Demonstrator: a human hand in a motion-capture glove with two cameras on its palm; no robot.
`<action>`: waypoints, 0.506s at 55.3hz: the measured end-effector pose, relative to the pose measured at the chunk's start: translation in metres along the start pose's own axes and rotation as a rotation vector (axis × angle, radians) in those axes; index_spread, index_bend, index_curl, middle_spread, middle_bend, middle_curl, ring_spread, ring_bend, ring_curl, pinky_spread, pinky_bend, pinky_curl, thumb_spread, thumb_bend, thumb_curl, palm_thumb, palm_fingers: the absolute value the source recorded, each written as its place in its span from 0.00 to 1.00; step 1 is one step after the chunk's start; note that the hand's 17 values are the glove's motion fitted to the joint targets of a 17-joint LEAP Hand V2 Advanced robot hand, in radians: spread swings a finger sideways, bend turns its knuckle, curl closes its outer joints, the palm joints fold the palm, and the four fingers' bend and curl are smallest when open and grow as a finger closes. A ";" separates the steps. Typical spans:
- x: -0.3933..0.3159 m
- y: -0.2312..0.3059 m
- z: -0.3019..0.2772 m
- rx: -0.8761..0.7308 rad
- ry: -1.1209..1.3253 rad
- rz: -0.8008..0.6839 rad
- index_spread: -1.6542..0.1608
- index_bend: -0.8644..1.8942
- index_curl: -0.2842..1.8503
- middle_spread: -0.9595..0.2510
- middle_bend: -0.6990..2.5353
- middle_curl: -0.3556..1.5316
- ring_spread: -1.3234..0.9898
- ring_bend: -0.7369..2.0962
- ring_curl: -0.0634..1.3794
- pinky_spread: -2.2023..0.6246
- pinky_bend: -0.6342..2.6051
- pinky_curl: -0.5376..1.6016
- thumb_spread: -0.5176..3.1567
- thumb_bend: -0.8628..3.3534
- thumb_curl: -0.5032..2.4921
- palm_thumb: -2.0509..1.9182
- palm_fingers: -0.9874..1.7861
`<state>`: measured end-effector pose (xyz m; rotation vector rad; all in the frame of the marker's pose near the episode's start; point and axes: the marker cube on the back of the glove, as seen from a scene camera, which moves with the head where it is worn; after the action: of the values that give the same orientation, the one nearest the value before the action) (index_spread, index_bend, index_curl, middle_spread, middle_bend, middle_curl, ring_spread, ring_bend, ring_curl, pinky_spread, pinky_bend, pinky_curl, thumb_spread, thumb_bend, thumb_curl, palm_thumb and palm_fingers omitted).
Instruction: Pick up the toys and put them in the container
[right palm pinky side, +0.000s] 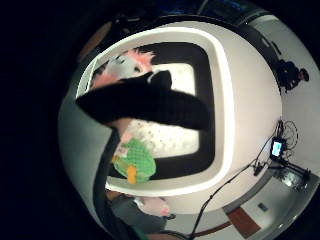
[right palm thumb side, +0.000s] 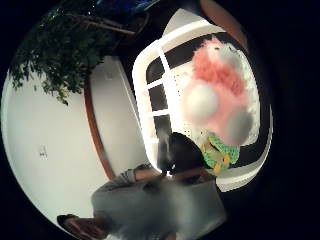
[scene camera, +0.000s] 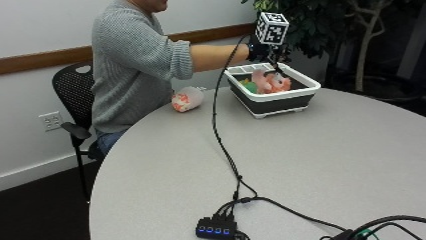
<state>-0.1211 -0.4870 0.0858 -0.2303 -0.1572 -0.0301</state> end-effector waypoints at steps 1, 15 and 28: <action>0.000 0.001 -0.001 0.002 0.002 -0.003 0.68 0.35 0.41 0.64 0.25 0.35 0.50 0.37 0.42 0.75 0.64 0.47 0.44 0.19 0.44 0.57 0.30; 0.015 0.041 -0.019 0.032 0.038 -0.014 0.68 0.36 0.35 0.67 0.26 0.33 0.55 0.36 0.39 0.79 0.63 0.45 0.48 0.20 0.38 0.56 0.31; 0.030 0.167 -0.034 0.109 0.023 -0.073 0.69 0.37 0.33 0.67 0.26 0.33 0.55 0.35 0.38 0.79 0.61 0.43 0.50 0.20 0.34 0.55 0.32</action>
<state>-0.0781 -0.3329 0.0199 -0.1157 -0.1442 -0.0961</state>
